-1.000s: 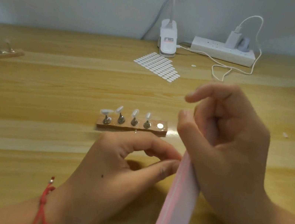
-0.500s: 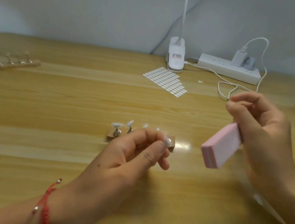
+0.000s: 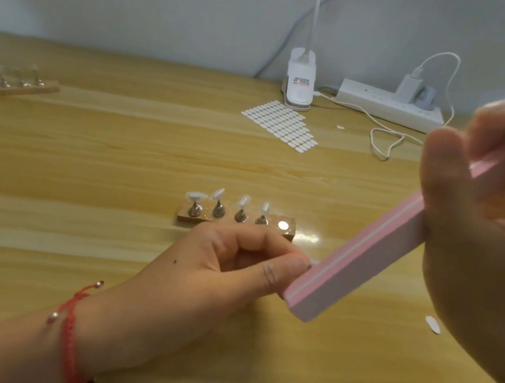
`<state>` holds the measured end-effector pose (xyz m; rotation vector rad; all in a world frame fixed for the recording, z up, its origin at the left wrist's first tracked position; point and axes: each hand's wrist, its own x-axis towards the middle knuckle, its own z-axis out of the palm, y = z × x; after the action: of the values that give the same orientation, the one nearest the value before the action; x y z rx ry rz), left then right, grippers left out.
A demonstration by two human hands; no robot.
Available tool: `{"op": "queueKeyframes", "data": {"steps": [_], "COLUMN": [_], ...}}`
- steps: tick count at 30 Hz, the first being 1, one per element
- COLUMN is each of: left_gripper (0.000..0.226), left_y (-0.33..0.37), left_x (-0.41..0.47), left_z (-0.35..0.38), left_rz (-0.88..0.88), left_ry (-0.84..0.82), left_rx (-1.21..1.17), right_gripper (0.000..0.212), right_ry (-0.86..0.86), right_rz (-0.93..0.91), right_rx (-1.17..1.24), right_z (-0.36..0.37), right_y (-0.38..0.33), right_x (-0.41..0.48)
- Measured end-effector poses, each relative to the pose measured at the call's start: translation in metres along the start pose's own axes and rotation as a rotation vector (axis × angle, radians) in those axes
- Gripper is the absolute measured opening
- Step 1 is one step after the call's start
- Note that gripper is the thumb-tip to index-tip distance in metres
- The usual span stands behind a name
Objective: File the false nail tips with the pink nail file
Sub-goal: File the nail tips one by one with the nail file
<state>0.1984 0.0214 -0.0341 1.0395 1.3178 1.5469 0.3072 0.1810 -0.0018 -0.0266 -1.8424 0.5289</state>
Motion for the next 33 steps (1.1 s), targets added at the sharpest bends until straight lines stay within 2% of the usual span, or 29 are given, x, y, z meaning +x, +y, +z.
{"op": "queueKeyframes", "data": {"steps": [4,7,9,13,15,18,20,22,25,29,33], "left_gripper": [0.012,0.014,0.014,0.019,0.021,0.012,0.012,0.011,0.01,0.01,0.012], "left_y": [0.002,0.002,0.001,-0.002,-0.002,-0.001,-0.001,-0.002,-0.002,-0.004,-0.004], "left_x": [0.001,0.001,0.001,0.002,0.001,0.001,0.002,0.002,0.002,0.0,-0.001], "left_z": [0.001,0.0,0.0,-0.001,-0.002,-0.002,-0.001,-0.001,-0.002,-0.002,-0.001], "left_rz": [-0.004,-0.022,-0.02,-0.026,-0.015,0.029,0.034,0.035,0.044,0.033,0.051], "left_ry": [-0.034,-0.042,-0.045,0.0,0.046,0.123,0.154,0.163,0.16,0.147,0.115], "left_rx": [0.009,-0.008,0.004,0.026,0.008,0.019,0.019,0.024,0.042,0.046,0.058], "right_gripper": [0.027,0.016,0.017,0.029,0.03,0.023,0.021,0.018,0.013,0.011,0.011], "right_ry": [-0.065,-0.022,0.004,-0.107,-0.042,0.081,0.04,-0.114,-0.273,-0.187,-0.065], "right_rz": [-0.145,-0.007,0.042,-0.113,-0.033,0.236,0.41,0.511,0.507,0.412,0.415], "right_rx": [0.036,-0.026,0.003,0.116,0.078,0.125,0.248,0.346,0.393,0.329,0.309], "right_z": [0.013,0.004,0.006,0.021,0.013,-0.006,-0.01,-0.006,0.003,0.006,0.007], "right_y": [-0.01,-0.001,0.0,-0.008,0.004,0.023,0.029,0.026,0.014,0.005,0.006], "right_x": [-0.012,-0.003,-0.005,-0.024,-0.016,0.002,0.006,0.004,-0.005,-0.009,-0.011]}}
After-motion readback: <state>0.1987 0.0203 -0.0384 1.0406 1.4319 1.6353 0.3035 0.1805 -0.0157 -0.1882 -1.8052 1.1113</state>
